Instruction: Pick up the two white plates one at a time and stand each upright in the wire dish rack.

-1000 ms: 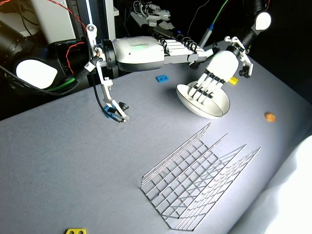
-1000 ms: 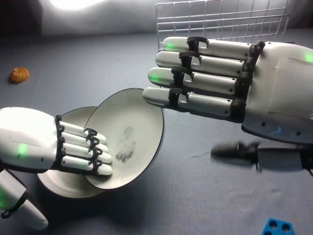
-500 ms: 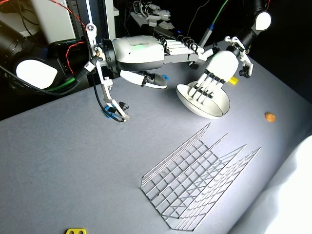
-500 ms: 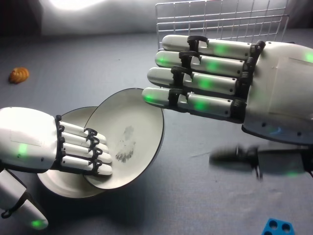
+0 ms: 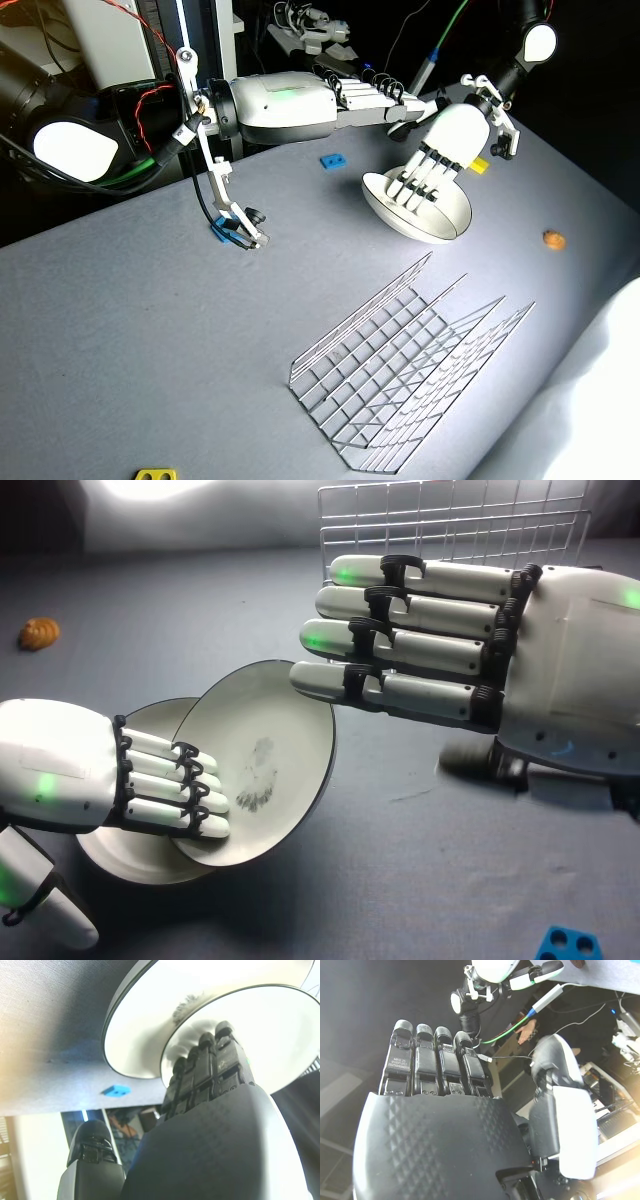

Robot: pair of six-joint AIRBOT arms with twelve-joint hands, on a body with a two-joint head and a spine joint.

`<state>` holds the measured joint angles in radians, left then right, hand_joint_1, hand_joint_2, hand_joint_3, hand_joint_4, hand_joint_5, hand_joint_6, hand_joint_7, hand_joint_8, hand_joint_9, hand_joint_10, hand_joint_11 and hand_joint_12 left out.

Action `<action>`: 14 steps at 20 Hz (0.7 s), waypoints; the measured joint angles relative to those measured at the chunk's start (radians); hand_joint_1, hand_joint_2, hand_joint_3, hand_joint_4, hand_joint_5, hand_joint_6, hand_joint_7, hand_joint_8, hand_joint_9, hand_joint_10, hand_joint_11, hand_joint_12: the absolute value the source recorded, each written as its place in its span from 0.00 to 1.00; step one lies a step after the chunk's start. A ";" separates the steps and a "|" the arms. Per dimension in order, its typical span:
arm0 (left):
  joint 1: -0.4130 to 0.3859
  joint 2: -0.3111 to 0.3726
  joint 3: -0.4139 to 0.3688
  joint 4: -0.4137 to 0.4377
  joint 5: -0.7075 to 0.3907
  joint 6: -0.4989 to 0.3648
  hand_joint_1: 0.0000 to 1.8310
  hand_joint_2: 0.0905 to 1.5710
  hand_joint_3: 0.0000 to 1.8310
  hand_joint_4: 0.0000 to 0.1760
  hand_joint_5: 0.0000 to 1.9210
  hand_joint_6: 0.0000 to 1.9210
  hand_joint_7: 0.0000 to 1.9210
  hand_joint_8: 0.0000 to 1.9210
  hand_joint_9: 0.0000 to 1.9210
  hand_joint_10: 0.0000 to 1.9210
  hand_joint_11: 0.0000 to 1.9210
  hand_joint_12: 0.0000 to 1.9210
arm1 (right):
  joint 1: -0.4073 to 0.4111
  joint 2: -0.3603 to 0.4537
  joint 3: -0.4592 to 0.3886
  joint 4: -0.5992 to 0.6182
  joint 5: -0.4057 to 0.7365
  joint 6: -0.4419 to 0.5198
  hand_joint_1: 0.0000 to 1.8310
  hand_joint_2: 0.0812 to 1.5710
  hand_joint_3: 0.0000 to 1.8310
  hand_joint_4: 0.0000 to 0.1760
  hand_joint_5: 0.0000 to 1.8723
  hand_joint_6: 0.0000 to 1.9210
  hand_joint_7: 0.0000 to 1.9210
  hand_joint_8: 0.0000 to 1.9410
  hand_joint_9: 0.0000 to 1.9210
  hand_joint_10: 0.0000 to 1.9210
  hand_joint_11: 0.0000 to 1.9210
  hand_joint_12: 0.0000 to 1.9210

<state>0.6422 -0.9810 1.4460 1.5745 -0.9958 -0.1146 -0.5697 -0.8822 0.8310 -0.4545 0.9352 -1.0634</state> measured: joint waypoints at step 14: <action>0.000 0.000 0.000 0.000 0.000 0.000 0.00 0.70 0.00 0.00 0.04 0.00 0.02 0.00 0.01 0.00 0.00 0.00 | 0.000 -0.016 0.002 0.003 -0.001 -0.041 0.65 0.66 0.00 0.00 0.00 0.00 0.00 0.00 0.00 0.00 0.00 0.00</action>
<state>0.6422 -0.9810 1.4460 1.5745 -0.9962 -0.1146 -0.5697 -0.8978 0.8326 -0.4511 0.9344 -1.1042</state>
